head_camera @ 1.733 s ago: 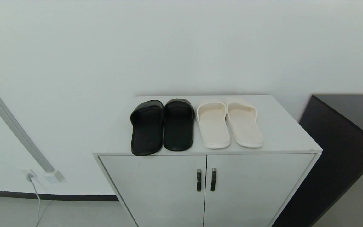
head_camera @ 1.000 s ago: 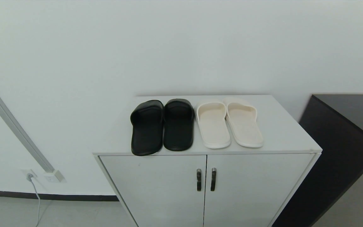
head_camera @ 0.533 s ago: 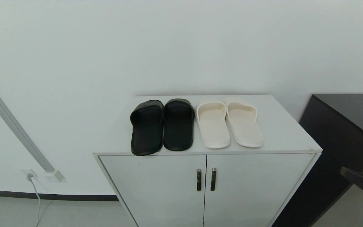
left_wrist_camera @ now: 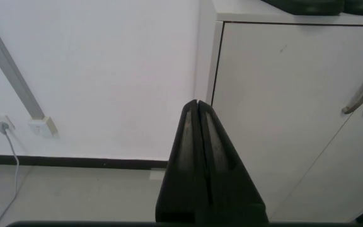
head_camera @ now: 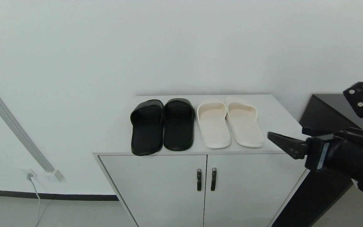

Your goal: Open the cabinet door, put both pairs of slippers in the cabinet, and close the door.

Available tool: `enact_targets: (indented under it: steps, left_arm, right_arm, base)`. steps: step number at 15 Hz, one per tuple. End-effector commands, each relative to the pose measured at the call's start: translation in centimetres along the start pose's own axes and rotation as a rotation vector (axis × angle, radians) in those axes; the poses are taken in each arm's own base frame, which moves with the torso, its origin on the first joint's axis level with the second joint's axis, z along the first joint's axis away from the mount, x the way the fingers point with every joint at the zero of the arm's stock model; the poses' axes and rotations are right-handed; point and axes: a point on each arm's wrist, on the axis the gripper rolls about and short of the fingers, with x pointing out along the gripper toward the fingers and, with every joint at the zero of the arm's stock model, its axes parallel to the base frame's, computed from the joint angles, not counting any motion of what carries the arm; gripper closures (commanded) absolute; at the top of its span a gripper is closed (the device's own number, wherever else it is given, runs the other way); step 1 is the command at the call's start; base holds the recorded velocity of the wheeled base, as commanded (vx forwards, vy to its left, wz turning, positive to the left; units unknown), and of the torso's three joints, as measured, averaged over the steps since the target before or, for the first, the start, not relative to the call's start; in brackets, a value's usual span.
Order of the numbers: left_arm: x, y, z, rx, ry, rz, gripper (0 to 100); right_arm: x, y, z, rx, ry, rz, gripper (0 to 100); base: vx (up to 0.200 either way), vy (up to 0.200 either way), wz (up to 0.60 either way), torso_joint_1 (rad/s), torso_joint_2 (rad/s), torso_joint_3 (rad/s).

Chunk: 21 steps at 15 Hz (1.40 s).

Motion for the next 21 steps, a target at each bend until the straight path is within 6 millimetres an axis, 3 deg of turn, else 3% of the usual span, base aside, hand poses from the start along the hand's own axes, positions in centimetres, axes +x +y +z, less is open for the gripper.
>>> enact_targets:
  steps: [1, 7, 12, 21]
  left_arm:
    - [0.0, 0.0, 0.0, 0.000, -0.001, 0.001, 100]
    - [0.0, 0.0, 0.0, 0.000, -0.001, 0.001, 100]
    - [0.0, 0.0, 0.0, -0.002, -0.001, 0.001, 100]
    - [0.0, 0.0, 0.0, -0.003, -0.001, 0.001, 100]
  right_arm:
    - [3.1, 2.6, -0.1, -0.020, 0.029, -0.031, 0]
    - [10.2, 6.8, -0.7, -0.049, 0.033, -0.157, 0]
    - [16.6, 7.8, -1.6, -0.045, 0.032, -0.207, 0]
    - [21.4, 6.3, -0.1, -0.020, -0.031, -0.267, 0]
  base:
    - [0.000, 0.000, 0.00, 0.000, 0.00, 0.000]
    - [0.000, 0.000, 0.00, 0.000, 0.00, 0.000]
    - [0.000, 0.000, 0.00, 0.000, 0.00, 0.000]
    - [0.000, 0.000, 0.00, 0.000, 0.00, 0.000]
